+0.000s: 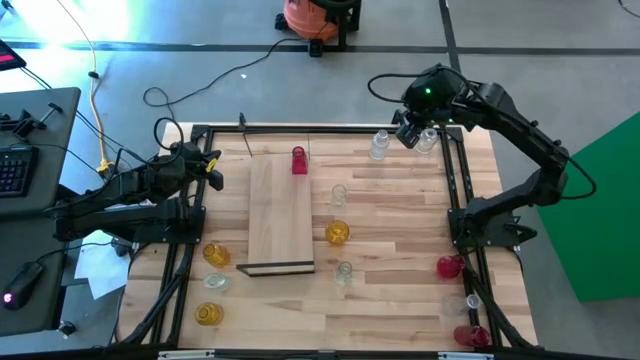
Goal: Sort vases onto shelf
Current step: Put the transparent vase on the shelf
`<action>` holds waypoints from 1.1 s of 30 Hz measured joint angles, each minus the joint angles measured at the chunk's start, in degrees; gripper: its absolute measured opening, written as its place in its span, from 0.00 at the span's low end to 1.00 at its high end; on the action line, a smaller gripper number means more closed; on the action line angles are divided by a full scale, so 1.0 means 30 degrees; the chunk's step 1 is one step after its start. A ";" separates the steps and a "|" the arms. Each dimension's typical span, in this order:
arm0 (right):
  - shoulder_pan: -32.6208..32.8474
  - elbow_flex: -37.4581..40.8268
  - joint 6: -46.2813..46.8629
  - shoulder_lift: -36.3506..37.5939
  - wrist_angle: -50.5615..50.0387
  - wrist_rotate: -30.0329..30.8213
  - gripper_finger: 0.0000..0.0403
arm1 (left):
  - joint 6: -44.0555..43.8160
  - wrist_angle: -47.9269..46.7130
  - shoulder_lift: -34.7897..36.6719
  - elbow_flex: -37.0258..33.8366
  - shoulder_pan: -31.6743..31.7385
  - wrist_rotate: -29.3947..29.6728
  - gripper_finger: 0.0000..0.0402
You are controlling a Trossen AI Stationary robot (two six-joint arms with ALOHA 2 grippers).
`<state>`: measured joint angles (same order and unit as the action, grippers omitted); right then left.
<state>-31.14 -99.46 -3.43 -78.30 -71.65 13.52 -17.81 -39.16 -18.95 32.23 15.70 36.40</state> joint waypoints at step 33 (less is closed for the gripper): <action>0.6144 0.0000 0.5499 -0.0027 -0.0162 -0.0024 0.00 | 0.0003 0.0000 0.0004 0.0000 -0.0003 0.0005 0.00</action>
<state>-12.70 -99.46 13.07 -78.38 -72.13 13.45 -17.81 -39.16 -18.94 32.23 15.70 36.42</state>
